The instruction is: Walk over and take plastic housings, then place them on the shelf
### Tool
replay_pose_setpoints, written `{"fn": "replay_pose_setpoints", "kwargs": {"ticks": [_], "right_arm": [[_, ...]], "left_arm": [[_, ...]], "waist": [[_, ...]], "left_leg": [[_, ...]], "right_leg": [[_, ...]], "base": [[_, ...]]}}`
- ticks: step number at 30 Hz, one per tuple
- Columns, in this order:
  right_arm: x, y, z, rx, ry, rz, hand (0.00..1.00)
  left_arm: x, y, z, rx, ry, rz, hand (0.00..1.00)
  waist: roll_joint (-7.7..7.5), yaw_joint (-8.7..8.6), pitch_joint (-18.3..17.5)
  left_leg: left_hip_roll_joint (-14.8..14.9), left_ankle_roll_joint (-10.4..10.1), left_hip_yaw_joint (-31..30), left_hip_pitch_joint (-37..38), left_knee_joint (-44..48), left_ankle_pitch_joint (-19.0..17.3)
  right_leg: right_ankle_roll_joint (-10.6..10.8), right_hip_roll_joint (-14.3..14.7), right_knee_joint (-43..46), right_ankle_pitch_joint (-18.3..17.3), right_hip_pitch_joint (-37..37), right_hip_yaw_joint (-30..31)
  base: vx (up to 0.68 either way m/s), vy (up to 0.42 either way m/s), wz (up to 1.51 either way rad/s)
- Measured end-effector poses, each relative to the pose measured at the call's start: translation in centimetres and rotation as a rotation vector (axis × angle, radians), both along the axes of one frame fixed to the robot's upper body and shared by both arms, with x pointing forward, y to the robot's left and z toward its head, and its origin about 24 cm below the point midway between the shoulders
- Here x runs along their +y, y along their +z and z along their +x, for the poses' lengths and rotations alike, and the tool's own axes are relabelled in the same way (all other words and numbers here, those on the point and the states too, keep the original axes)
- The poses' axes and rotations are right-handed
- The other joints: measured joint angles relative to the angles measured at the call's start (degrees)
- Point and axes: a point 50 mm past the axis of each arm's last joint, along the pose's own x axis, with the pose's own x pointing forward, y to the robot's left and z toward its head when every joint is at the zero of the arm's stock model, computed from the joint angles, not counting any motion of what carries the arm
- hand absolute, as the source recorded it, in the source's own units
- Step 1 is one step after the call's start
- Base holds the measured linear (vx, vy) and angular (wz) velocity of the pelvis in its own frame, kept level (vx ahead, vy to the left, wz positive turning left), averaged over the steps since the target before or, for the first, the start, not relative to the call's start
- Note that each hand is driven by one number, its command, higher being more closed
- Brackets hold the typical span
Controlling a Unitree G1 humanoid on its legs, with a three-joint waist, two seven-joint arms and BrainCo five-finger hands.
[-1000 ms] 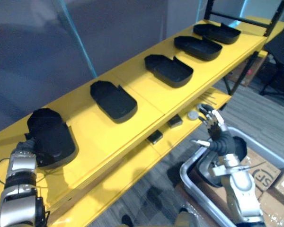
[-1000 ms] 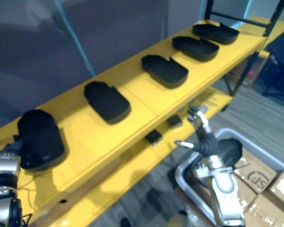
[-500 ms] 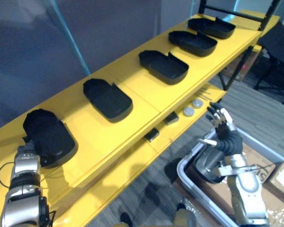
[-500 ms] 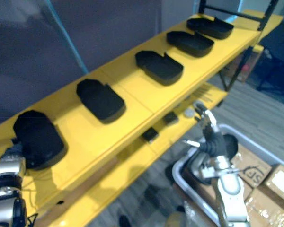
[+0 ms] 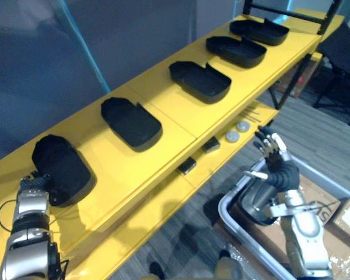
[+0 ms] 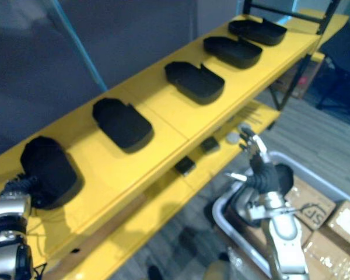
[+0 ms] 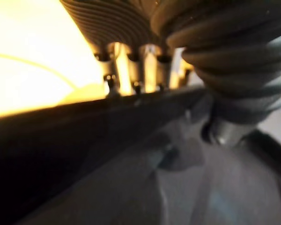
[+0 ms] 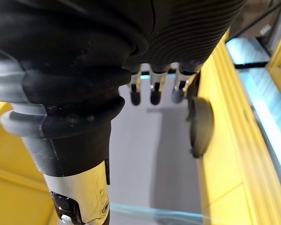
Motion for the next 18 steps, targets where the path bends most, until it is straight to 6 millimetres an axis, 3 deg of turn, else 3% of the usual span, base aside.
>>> {"fn": "replay_pose_setpoints", "kwargs": {"ticks": [8,13,18], "right_arm": [[0.5,-0.2,0.0,0.007,0.029,0.022,0.00],[1.3,-0.4,0.1,0.011,0.063,0.025,0.00],[2.2,-0.4,0.5,-0.018,0.077,0.051,0.00]], "left_arm": [[1.0,1.3,-0.7,-0.091,0.179,0.121,0.00],[0.5,3.5,0.7,-0.363,0.174,0.077,0.00],[0.1,4.1,0.3,-0.525,0.175,0.082,0.00]], "waist": [[0.01,0.08,0.00],[0.08,1.10,-0.04],[0.18,1.20,-0.23]], "left_leg": [[0.21,0.00,-0.05,0.00,-0.03,0.00],[0.65,-0.02,-0.85,1.09,-0.10,-0.01],[0.64,-0.05,-1.67,2.01,-1.03,0.04]], "right_leg": [[-0.10,0.28,-0.56,0.26,0.36,-0.22],[0.05,0.76,-3.84,1.38,3.69,-1.70],[0.12,1.51,-6.81,2.81,6.20,-3.14]], "base": [[0.00,0.000,0.00],[0.00,0.002,0.08],[0.01,-0.007,0.09]]}}
